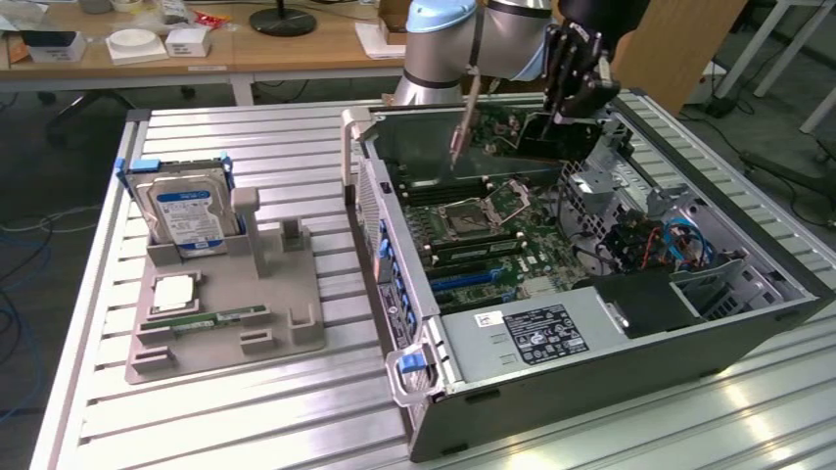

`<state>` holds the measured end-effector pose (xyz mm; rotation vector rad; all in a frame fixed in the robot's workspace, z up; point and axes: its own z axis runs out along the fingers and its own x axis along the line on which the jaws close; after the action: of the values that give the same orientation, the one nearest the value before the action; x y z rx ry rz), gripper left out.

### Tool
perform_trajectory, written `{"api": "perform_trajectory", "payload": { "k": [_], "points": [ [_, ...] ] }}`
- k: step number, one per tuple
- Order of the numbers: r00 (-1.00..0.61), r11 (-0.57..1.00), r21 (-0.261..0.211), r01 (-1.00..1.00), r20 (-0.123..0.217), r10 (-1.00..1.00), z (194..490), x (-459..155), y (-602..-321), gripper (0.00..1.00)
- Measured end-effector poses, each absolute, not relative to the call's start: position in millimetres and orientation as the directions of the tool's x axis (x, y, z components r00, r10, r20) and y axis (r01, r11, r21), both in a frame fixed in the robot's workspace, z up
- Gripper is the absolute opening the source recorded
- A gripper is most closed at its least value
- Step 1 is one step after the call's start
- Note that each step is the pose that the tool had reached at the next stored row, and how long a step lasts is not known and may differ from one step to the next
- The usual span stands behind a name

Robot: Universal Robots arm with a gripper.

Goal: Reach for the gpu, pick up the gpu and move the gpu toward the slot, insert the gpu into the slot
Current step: 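Insert the gpu into the slot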

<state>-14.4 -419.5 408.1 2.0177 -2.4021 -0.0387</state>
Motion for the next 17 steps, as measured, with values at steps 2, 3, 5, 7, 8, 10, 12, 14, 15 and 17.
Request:
{"api": "perform_trajectory", "payload": {
  "k": [2, 3, 5, 7, 8, 10, 12, 14, 15, 17],
  "points": [
    [-0.169, 0.169, 0.009, -0.986, -0.015, -0.986, 408, -15, -420, 0.26],
    [-0.168, 0.168, -0.008, -0.986, -0.016, -0.986, 408, -15, -419, 0.26],
    [-0.168, 0.168, -0.041, -0.985, -0.017, -0.986, 407, -17, -419, 0.26],
    [-0.167, 0.168, -0.058, -0.984, -0.018, -0.986, 406, -19, -419, 0.26],
    [-0.167, 0.168, -0.059, -0.984, -0.018, -0.986, 405, -20, -419, 0.26],
    [-0.16, 0.161, -0.059, -0.985, -0.02, -0.987, 401, -22, -419, 0.26],
    [-0.153, 0.154, -0.059, -0.986, -0.021, -0.988, 399, -23, -419, 0.26],
    [-0.129, 0.13, -0.059, -0.99, -0.021, -0.991, 396, -23, -419, 0.26],
    [-0.112, 0.113, -0.059, -0.992, -0.021, -0.993, 395, -23, -419, 0.26],
    [-0.083, 0.084, -0.059, -0.995, -0.021, -0.996, 393, -24, -419, 0.26]
  ]
}}
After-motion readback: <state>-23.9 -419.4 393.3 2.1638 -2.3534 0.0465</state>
